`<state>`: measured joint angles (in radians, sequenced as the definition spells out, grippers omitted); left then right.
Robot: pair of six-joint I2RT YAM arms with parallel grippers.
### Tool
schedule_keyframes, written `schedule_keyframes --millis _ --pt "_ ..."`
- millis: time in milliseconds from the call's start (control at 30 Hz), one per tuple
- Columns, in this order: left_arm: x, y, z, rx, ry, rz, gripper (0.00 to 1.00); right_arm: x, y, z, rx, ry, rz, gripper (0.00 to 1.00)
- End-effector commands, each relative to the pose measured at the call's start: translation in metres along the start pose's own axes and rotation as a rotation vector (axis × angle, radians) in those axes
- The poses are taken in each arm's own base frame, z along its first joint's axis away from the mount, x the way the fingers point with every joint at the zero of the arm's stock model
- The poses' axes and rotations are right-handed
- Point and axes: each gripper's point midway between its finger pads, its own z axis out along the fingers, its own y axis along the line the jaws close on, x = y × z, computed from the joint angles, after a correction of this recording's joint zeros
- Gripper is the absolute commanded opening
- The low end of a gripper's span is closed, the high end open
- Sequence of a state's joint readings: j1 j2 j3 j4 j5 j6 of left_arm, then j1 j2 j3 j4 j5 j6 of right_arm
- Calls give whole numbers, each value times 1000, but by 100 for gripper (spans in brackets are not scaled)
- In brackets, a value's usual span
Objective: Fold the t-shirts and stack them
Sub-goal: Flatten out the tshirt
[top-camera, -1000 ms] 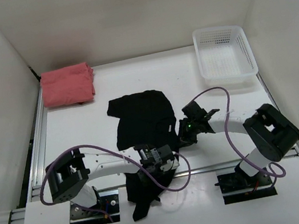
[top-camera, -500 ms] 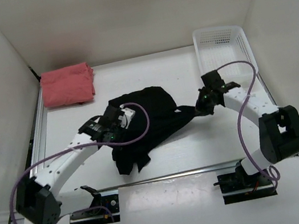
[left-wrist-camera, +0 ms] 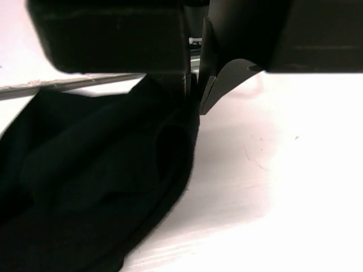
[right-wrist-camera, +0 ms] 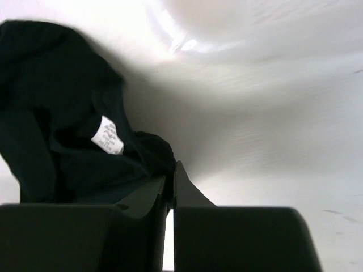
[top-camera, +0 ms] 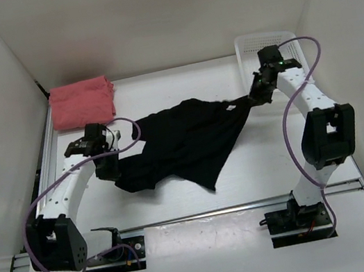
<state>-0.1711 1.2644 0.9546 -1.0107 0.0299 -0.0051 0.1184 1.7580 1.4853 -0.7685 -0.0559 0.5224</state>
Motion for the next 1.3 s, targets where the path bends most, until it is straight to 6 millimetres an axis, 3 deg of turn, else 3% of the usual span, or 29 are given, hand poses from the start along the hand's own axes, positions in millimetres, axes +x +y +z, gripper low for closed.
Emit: schedule_keyframes --millis 0,67,100,133,200,233,300,333,400,433,467,500,533,567,600,667,700,733,833,900,933,1000,1100,1167,1233,1267 --pt "-2 -5 -23 49 -41 -15 23 -13 4 -45 -17 -72 -77 0" --pt "-2 -7 -23 61 -53 -14 23 -11 8 -49 -44 -69 -93 0" --pt "-6 -7 -22 61 -68 -13 24 -9 10 -46 -58 -51 -93 7" --pt "-8 -7 -22 61 -77 -12 24 -6 9 -37 -54 -24 -89 20" --pt "-11 -4 -15 65 -50 -34 26 -11 11 -31 -49 -15 -88 60" --pt "-13 3 -11 57 -35 -62 28 -10 11 -21 -43 18 -83 65" --pt "-13 2 -10 92 -30 -88 33 -15 14 -25 -34 35 -80 67" --pt "-8 2 -9 93 -4 -91 45 -10 19 -30 -39 39 -93 68" --pt "-1 3 -11 90 -2 -102 60 5 14 -37 -21 29 -112 68" --pt "3 6 -12 78 -6 -110 68 15 19 -56 -19 -28 -138 70" --pt "9 9 -7 62 -13 -109 83 30 18 -59 -11 -31 -152 70" --pt "7 13 -12 35 -59 -106 87 63 3 -45 26 19 -162 71" --pt "7 22 -13 -18 -82 -105 90 88 14 -55 -2 9 -184 71" --pt "3 23 -17 -33 -113 -95 90 109 13 -52 -7 33 -188 71" --pt "-4 18 -29 -29 -175 -72 90 148 12 -42 -17 80 -231 71" --pt "-9 6 -40 -26 -225 -4 90 179 16 -32 -34 106 -188 71" --pt "-14 -12 -43 -8 -258 81 91 206 13 -23 -41 152 -198 71" --pt "-20 -14 -38 -38 -288 114 92 213 33 -19 -115 155 -140 71" --pt "-22 -26 -14 -50 -241 182 92 238 52 -3 -134 226 -125 70" --pt "-37 -44 -14 -5 -241 217 91 255 59 9 -105 274 -174 69" --pt "-38 -49 -4 -3 -206 235 91 259 71 7 -123 289 -179 69" --pt "-53 -44 6 -85 -235 249 91 276 81 12 -113 322 -212 69" --pt "-61 -17 25 -166 -199 181 91 284 72 19 -60 347 -129 69" --pt "-59 -8 36 -163 -159 145 91 293 53 25 -1 362 -86 69" --pt "-61 -8 38 -133 -153 126 90 300 43 28 30 366 -84 69" --pt "-62 -19 34 -67 -172 129 90 301 41 30 42 371 -76 69"
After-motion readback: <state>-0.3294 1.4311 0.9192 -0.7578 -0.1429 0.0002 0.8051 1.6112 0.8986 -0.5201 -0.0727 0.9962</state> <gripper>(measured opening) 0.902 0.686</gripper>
